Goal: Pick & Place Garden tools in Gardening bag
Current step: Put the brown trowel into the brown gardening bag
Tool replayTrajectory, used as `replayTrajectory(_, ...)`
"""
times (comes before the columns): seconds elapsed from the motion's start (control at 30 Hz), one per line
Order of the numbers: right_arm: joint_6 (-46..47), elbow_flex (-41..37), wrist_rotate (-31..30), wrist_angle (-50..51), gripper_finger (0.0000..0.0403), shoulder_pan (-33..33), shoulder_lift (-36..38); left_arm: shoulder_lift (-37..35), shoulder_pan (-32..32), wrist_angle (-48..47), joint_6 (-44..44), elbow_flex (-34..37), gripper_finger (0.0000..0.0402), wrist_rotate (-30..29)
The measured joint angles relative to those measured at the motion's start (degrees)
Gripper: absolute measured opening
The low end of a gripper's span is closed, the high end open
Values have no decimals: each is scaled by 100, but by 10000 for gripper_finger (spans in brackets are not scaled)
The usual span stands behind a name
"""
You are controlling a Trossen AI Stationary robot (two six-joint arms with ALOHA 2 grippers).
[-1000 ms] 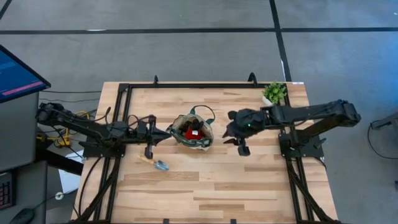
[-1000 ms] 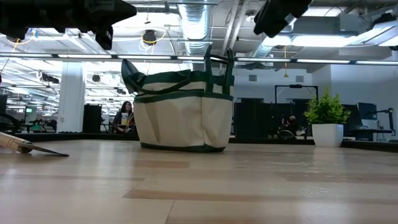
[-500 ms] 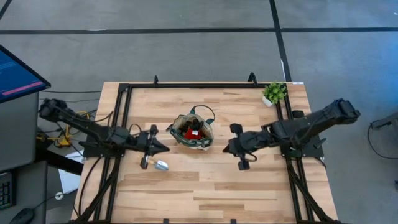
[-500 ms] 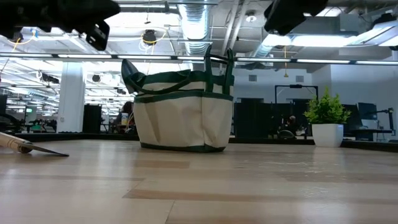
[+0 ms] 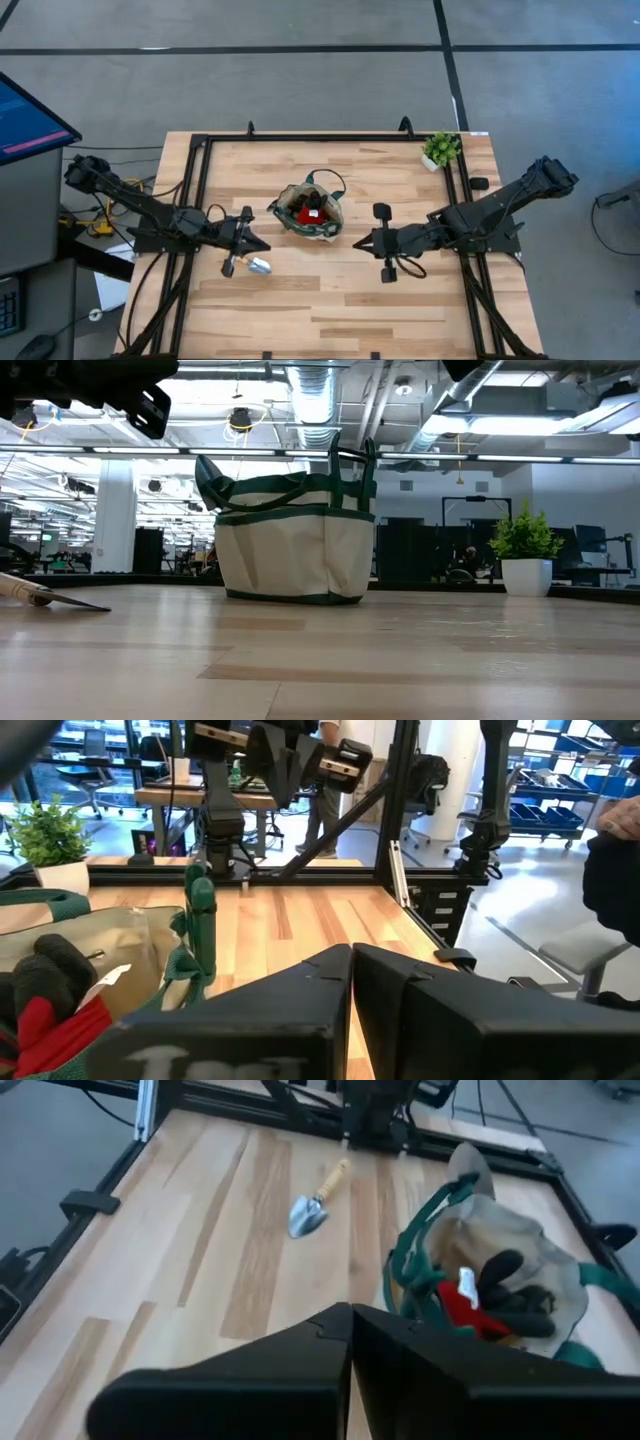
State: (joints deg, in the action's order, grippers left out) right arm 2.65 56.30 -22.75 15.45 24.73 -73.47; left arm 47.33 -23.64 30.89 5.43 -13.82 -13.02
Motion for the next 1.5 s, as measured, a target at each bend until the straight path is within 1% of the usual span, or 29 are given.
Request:
replayTrajectory(0.13, -283, 2, 0, -122, 1, -68, 0, 2, 0, 0, 0, 0, 2, 0)
replayTrajectory(0.23, -255, 2, 1, -96, 1, -163, 0, 3, 13, 76, -88, 0, 2, -31)
replayTrajectory(0.37, -285, 15, 5, -125, 1, -383, -90, 156, 274, 1030, -392, -9, 2, -715)
replayTrajectory(0.4, -309, 7, 13, -72, 1, -439, -96, 195, 386, 1073, -466, -9, 2, -737)
replayTrajectory(0.47, -323, 8, 13, -133, 1, -594, -84, 341, 641, 1078, -497, -39, 2, -559)
replayTrajectory(0.53, -318, 13, 13, -129, 1, -758, -84, 587, 928, 1073, -328, -105, 2, -236)
replayTrajectory(0.63, -321, 13, 18, -121, 0, -956, -88, 1030, 1388, 1046, -200, -325, 2, 494)
replayTrajectory(0.77, -318, 13, 26, -120, 0, -1124, -87, 1527, 1934, 1077, -195, -866, 2, 1465)
replayTrajectory(0.87, -305, 11, 37, -115, 0, -1147, -87, 1730, 2209, 1045, -193, -1180, 2, 2140)
replayTrajectory(0.93, -305, 11, 37, -117, 0, -1130, -87, 1739, 2344, 1052, -195, -1334, 2, 2459)
replayTrajectory(1.07, -308, 11, 39, -113, 0, -1082, -87, 1735, 2516, 1058, -221, -1522, 2, 2655)
replayTrajectory(1.23, -275, 11, 37, -131, 0, -1084, -87, 1735, 2661, 1045, -245, -1547, 2, 2691)
replayTrajectory(1.37, -263, 11, 29, -345, 0, -1102, -87, 1735, 2811, 996, -253, -1667, 2, 2691)
replayTrajectory(1.5, -262, 11, 27, -643, 0, -1115, -87, 1731, 2871, 513, -289, -2000, 2, 2683)
